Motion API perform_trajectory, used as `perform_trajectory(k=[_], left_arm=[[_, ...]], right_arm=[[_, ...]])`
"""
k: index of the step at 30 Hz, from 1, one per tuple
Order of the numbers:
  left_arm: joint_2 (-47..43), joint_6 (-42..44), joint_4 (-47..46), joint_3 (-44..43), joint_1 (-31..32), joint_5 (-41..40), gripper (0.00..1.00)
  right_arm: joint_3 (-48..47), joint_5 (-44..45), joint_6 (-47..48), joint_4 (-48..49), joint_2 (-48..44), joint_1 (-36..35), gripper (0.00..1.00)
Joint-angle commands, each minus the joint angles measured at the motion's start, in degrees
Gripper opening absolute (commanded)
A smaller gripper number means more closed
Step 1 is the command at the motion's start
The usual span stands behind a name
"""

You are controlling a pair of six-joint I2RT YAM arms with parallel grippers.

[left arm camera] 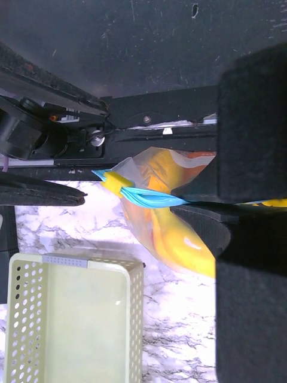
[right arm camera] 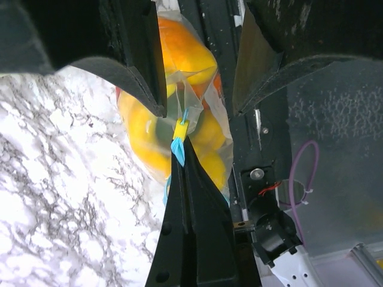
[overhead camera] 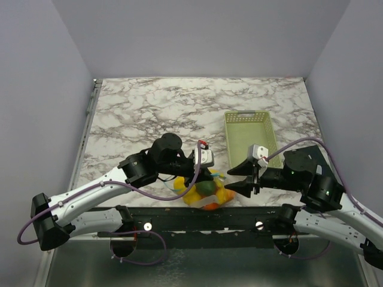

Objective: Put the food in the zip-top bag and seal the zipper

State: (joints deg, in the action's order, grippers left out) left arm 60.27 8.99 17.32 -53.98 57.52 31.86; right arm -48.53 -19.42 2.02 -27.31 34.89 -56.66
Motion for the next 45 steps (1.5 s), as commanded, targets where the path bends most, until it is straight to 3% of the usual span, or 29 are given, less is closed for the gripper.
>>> perform_trajectory(k=[1,21,30,33,38,41,45], left_arm=[[-2.45,-1.62,-1.5,-2.27,0.2,-1.83,0.0],[-7.78,-3.28,-4.38,-1.31,-0.06,-1.55,0.0],[-7.63,-3.22,-4.5,-1.05,-0.41,-0.95,0.0],[-7.45,-3.07,-4.52,-0.91,-0.55,-0.44,0.0],[-7.49,-2.76,-4.46,-0.66,-1.15,0.22,0.01],[-7.54,-2.73,-4.36,-0.44,-1.81,0.76,0.11],[-7.32,-2.27,-4.34,-0.43,-2.28,2.9,0.35]], right_arm=[[3.03,-0.3,2.3,7.81,-1.62,-0.11,0.53],[7.24,-0.64,1.87,19.65,4.39,-0.11,0.51],[6.28,-2.26,1.32,20.28,7.2,-0.11,0.22],[5.66,-2.27,1.57,19.41,7.05,-0.12,0.02],[4.57,-2.54,1.5,17.29,6.13,-0.11,0.01],[3.82,-3.51,1.26,15.86,6.05,-0.11,0.01],[3.44,-4.86,0.78,14.36,7.13,-0.11,0.01]])
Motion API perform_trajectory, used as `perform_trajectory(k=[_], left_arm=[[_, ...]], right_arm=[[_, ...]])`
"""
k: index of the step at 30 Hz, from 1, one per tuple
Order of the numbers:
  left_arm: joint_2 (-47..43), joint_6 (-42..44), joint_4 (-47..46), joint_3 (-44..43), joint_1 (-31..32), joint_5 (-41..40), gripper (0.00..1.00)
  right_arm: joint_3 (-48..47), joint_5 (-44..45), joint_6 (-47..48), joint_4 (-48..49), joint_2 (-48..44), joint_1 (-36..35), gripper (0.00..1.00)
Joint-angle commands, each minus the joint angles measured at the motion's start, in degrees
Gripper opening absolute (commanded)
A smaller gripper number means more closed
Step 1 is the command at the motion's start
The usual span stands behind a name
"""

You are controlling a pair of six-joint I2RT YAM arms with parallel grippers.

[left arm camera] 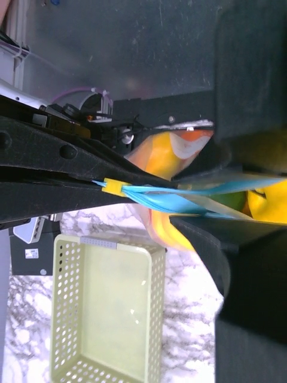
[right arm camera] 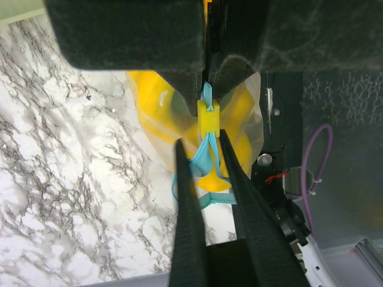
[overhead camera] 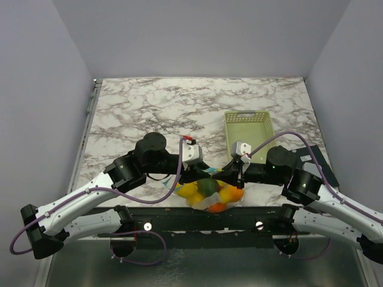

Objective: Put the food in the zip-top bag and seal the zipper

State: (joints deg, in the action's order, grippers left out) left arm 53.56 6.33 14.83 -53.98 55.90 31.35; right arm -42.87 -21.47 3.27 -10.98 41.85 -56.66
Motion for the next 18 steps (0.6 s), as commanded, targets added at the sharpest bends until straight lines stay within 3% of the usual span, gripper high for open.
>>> perform_trajectory(k=[1,7,14,18], left_arm=[[-0.5,0.6,-1.95,-0.43,-0.7,4.13,0.4],[0.84,0.64,-3.56,0.16,-0.7,6.75,0.58],[2.63,-0.25,-4.7,0.36,-0.68,9.14,0.58],[3.02,-0.13,-4.64,0.44,-0.69,9.52,0.53]], right_arm=[[-2.17,-3.12,-0.61,-2.02,0.45,-0.11,0.01],[-2.34,-5.99,-1.07,-2.76,2.72,-0.11,0.01],[-3.22,-5.47,-1.1,-5.54,4.95,-0.11,0.01],[-3.22,-4.71,-1.49,-5.89,4.84,-0.11,0.01]])
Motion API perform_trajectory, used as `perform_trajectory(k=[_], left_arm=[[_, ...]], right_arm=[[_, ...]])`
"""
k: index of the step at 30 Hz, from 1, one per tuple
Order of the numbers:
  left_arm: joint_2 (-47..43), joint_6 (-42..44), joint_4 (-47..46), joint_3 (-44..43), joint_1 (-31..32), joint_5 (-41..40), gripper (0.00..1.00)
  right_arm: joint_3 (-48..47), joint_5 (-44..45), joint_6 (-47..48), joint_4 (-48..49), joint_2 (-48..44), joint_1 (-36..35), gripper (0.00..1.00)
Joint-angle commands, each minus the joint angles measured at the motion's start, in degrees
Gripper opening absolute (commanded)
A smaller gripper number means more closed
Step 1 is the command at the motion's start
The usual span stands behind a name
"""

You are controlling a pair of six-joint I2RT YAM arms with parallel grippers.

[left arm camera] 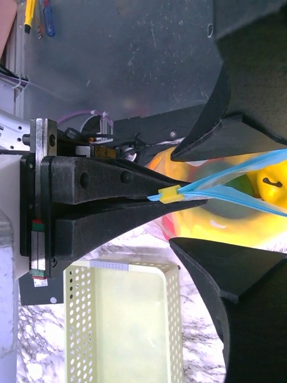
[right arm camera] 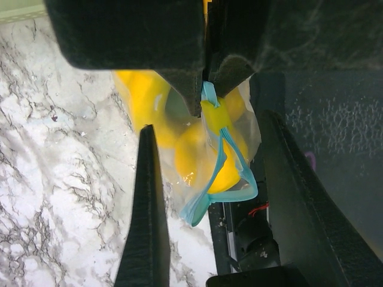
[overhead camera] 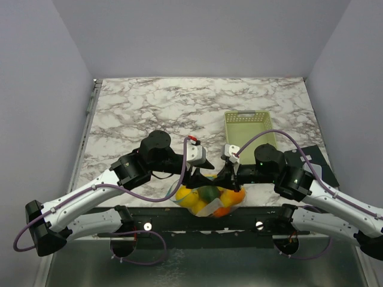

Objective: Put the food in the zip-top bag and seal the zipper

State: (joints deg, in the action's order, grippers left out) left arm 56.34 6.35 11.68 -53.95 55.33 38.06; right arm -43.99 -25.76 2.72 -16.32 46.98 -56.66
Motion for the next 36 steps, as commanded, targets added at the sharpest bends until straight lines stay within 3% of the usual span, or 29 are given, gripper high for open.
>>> perform_trajectory(k=[1,8,13,29,32,36], left_arm=[[0.33,-0.11,-1.52,0.43,-0.11,2.81,0.51],[1.75,-0.74,-1.49,0.0,-0.1,3.69,0.36],[2.35,-0.97,-1.63,-0.16,-0.13,4.17,0.34],[2.16,-1.34,-1.83,-0.12,-0.13,3.24,0.11],[1.77,-1.19,-1.85,-0.1,-0.13,3.07,0.0],[1.92,-1.33,-1.8,-0.1,-0.11,3.51,0.0]], right_arm=[[-2.05,-0.19,-1.03,-0.62,-0.35,-0.11,0.01],[-1.98,1.31,-1.51,-1.0,-0.2,-0.11,0.01],[-2.13,2.15,-1.83,-0.74,0.22,-0.11,0.01],[-2.51,3.08,-1.95,-0.65,1.07,-0.15,0.01],[-2.38,3.25,-1.93,-0.78,1.0,-0.14,0.01],[-2.23,3.82,-1.93,-0.75,0.55,-0.16,0.02]])
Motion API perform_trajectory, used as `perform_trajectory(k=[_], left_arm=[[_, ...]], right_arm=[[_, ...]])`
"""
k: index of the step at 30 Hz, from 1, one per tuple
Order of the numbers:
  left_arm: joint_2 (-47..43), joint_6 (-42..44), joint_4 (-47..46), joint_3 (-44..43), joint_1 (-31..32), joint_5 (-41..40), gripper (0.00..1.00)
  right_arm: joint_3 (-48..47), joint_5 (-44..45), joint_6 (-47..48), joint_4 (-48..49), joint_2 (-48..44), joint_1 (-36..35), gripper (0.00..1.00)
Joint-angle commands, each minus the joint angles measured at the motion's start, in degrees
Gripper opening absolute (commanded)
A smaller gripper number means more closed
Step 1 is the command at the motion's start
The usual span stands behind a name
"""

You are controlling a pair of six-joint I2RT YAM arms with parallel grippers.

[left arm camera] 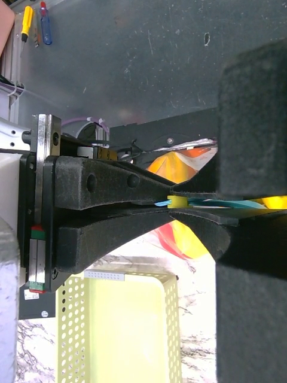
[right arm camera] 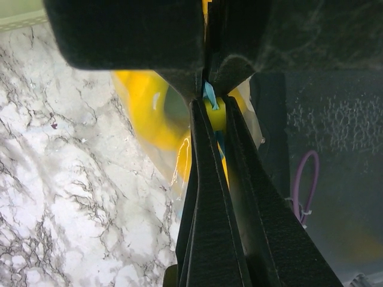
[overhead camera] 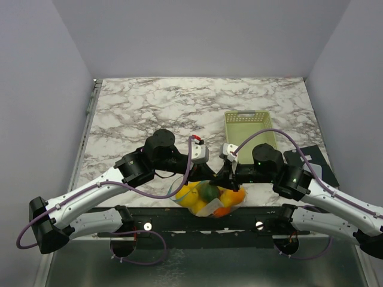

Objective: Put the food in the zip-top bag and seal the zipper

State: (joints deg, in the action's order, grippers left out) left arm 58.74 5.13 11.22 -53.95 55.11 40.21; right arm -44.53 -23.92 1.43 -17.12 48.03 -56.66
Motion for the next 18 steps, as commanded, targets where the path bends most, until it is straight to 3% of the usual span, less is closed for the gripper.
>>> perform_trajectory(k=[1,4,7,18], left_arm=[[-0.47,-0.11,-1.42,-0.1,0.09,1.37,0.0],[-0.34,-0.13,-1.38,-0.1,0.12,1.28,0.0],[-0.21,-0.29,-1.42,-0.1,0.11,1.29,0.0],[-0.12,-1.1,-2.41,0.14,0.09,1.57,0.0]], right_arm=[[-1.62,2.12,-0.68,0.07,-0.59,-0.14,0.05],[-1.38,2.62,-0.64,0.31,-1.47,-0.17,0.2],[-0.86,2.74,-0.58,1.2,-2.62,-0.15,0.28],[0.94,1.7,-0.49,4.01,-5.19,-0.12,0.34]])
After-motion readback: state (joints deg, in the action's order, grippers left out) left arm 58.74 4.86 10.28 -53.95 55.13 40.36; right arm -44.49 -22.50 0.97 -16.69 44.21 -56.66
